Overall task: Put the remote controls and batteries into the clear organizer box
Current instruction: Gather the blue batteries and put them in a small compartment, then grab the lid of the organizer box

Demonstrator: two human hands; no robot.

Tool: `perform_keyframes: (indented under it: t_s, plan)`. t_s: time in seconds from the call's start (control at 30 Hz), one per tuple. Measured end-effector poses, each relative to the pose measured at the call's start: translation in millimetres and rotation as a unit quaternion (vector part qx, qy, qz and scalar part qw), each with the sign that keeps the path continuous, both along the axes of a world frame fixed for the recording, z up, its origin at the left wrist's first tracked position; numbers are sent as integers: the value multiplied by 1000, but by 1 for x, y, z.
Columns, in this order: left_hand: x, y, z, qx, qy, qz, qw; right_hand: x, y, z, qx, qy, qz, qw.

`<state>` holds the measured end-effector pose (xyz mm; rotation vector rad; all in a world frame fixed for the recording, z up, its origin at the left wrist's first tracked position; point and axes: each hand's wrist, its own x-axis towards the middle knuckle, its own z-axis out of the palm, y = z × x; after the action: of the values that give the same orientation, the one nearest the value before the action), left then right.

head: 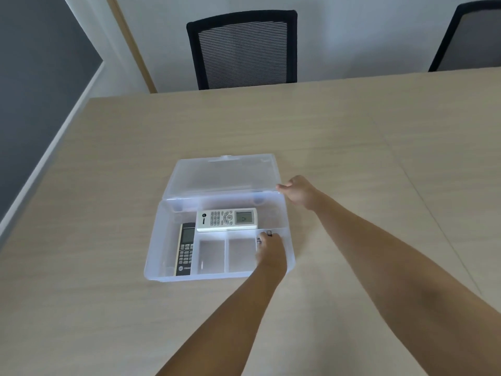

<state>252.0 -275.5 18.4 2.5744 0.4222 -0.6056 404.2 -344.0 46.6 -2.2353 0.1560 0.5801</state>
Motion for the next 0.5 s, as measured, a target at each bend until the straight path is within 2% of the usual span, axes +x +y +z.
perform_keyframes:
  t_s: [0.1,0.2,0.3,0.33,0.4,0.5]
  plan:
    - [-11,3,11,-74,-19,-18,997,4,14,-15,39,40,-17,998]
    - [-38,35,20,-103,-113,-11,988,14,20,-27,47,62,-55,995]
    - [-70,98,23,-76,-236,104,963,23,21,-39,118,103,-108,982]
    - [-79,121,22,-51,-233,158,958,24,21,-41,136,112,-119,977]
    - [-93,163,19,-31,-148,256,955,27,22,-45,170,118,-125,970]
    - [-98,199,10,-104,-23,280,954,26,26,-47,179,61,-115,975]
